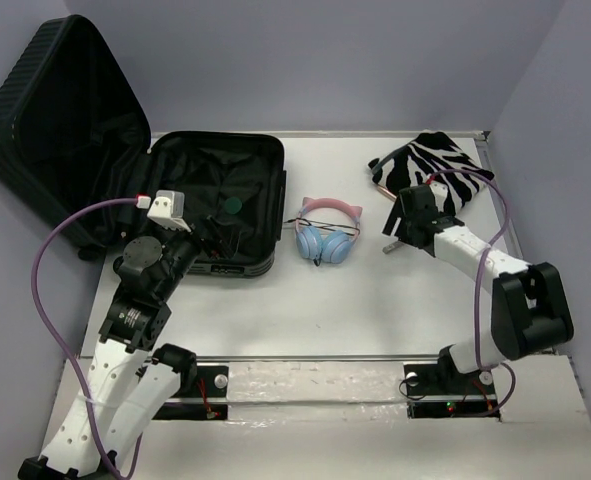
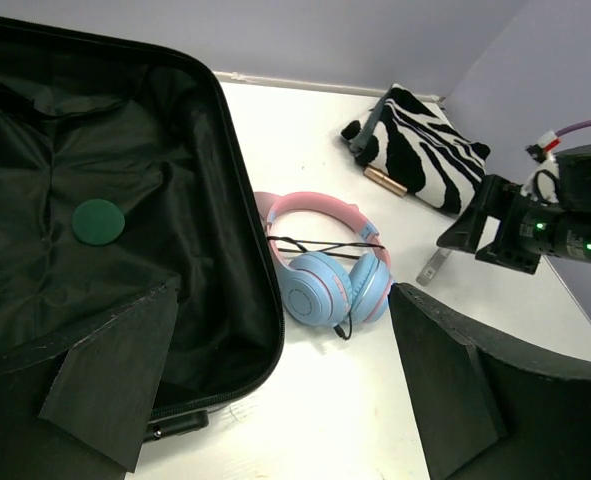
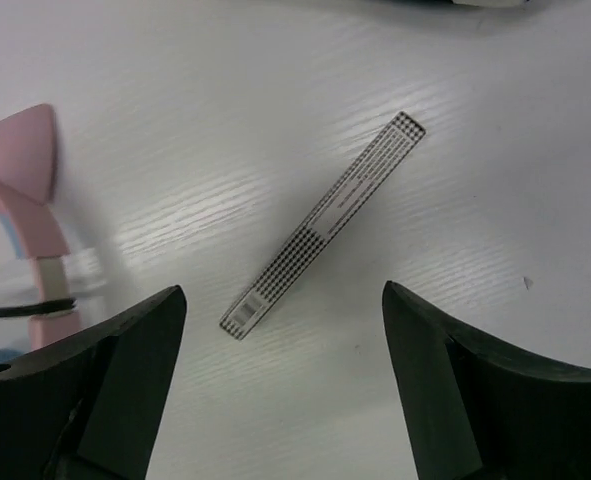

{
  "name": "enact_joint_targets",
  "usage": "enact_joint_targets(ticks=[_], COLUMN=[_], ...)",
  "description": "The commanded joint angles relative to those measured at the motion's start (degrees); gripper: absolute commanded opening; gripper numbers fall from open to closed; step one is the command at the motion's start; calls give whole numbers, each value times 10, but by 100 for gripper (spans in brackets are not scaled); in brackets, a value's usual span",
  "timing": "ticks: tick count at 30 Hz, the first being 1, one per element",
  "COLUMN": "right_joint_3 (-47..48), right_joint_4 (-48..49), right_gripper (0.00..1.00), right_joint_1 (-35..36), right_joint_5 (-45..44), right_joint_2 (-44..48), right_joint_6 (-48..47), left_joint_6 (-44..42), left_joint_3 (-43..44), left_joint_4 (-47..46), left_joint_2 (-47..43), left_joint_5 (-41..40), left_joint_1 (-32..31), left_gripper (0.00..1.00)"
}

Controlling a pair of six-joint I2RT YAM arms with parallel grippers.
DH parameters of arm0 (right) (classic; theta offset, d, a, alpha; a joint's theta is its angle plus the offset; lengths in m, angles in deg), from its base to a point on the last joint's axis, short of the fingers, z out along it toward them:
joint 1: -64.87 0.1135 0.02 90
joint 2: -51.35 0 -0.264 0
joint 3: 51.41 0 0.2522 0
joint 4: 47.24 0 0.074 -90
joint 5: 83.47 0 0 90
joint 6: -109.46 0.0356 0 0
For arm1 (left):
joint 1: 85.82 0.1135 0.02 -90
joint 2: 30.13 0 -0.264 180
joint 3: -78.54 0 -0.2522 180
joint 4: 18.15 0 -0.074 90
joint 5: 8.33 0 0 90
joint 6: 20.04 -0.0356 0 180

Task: Pack the luggage

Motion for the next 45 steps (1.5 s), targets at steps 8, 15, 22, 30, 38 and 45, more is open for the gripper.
enact_joint_targets(ticks=[8, 15, 22, 30, 38, 45], right_joint_3=[78, 54, 41, 20, 201, 491], right_joint_4=[7, 17, 23, 44, 150, 157], right_gripper=[68, 46, 33, 25, 22, 27], right_joint_1=[-36, -36, -36, -12, 149, 248], right_joint_5=[12, 18, 24, 135, 259, 314], right_joint_2=[-136, -146, -129, 67, -27, -269], right_joint_6=[-16, -14, -22, -55, -41, -19], left_joint_6=[-2, -2, -3, -2, -2, -3], left_joint_3=[17, 18, 17, 19, 20, 19], left_joint_4=[-31, -31, -31, -33, -32, -31], left_joint_2=[-5, -6, -8, -8, -8, -15], left_joint_5=[16, 20, 20, 24, 17, 6], left_joint_1=[-1, -1, -1, -1, 11, 18], left_gripper=[99, 99, 99, 99, 99, 99])
